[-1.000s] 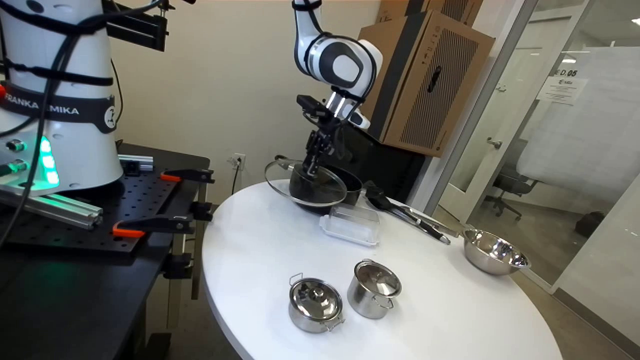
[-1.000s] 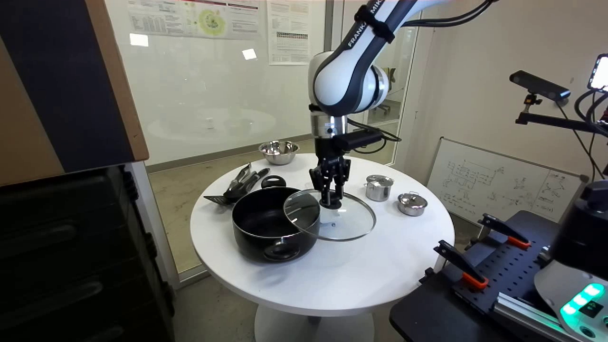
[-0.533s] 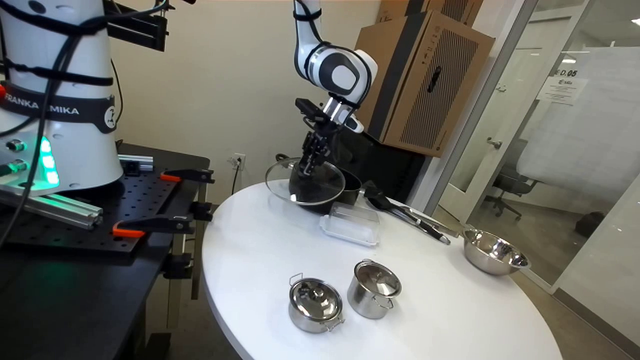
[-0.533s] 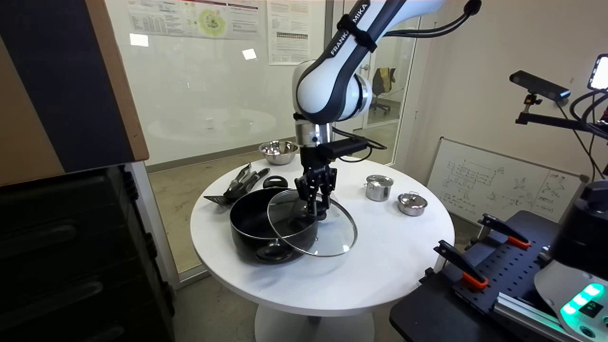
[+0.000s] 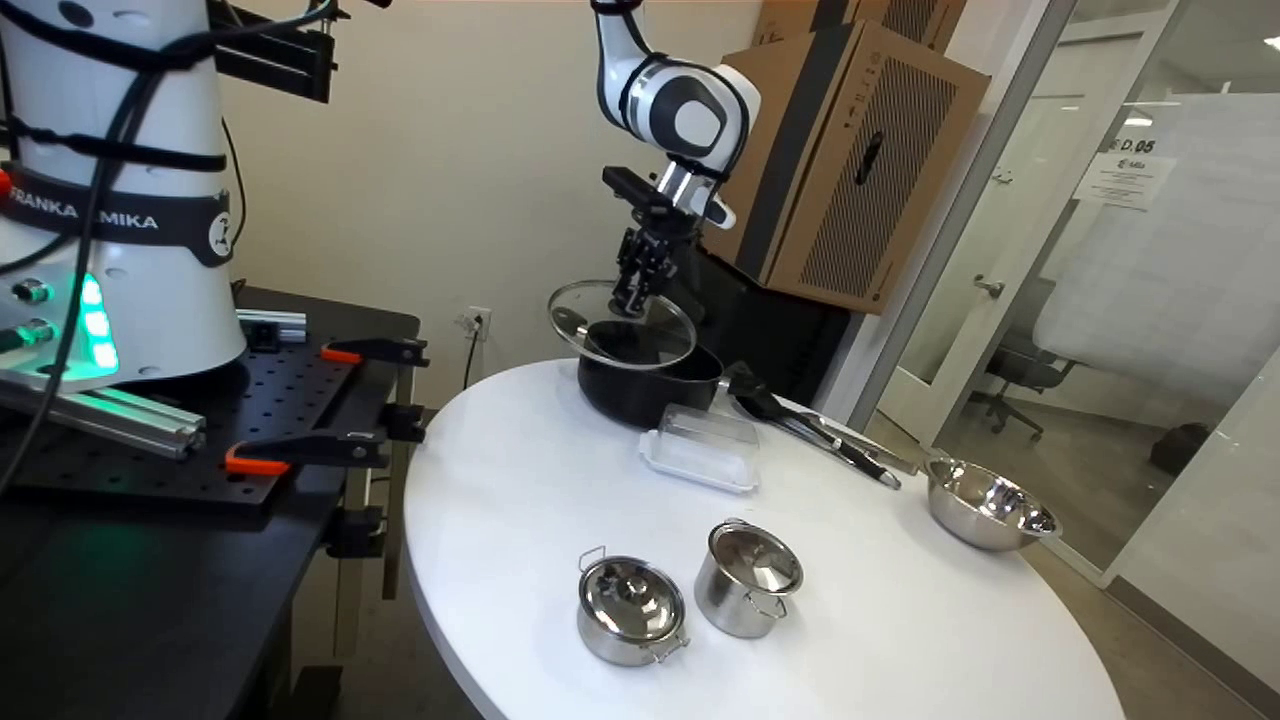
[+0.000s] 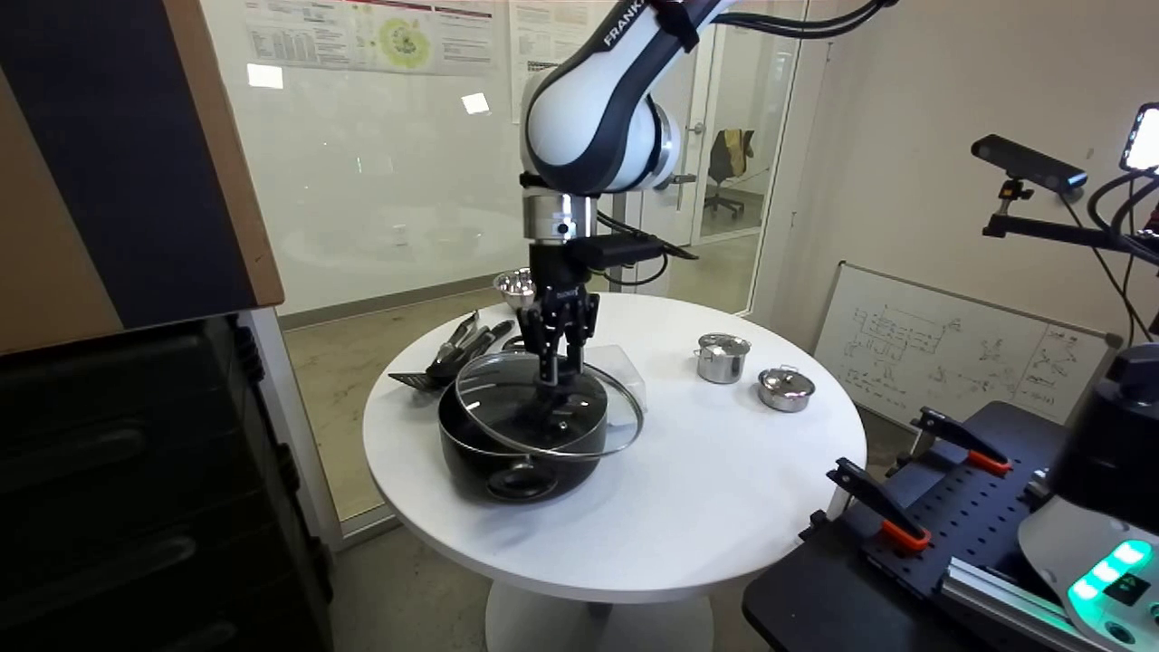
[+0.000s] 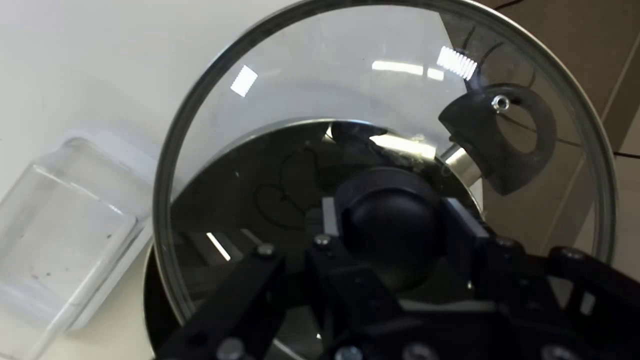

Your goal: Put the lid on the black pot then remove the lids from the silver pots.

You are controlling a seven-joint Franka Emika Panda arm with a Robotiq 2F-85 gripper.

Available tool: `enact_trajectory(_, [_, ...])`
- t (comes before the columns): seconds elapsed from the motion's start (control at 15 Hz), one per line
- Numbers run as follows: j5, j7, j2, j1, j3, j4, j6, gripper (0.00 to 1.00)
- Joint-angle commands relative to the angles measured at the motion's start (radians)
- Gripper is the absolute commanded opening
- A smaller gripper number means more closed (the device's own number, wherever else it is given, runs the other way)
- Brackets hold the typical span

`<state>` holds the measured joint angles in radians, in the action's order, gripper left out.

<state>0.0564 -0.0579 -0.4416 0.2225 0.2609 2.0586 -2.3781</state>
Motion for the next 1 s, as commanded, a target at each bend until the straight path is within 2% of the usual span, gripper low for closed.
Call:
enact_trajectory(0.0, [0.019, 0.043, 0.040, 0.007, 0.006, -0.059, 0.082, 0.26])
enact_trajectory(0.27, [0.008, 0.034, 0.021, 0.013, -0.008, -0.132, 0.123, 0.26])
enact_trajectory(0.67, [-0.013, -0.010, -0.097, 0.028, -0.049, -0.276, 0.234, 0.26])
enact_trajectory(0.93, [-0.009, -0.028, -0.171, 0.036, -0.067, -0.347, 0.266, 0.26])
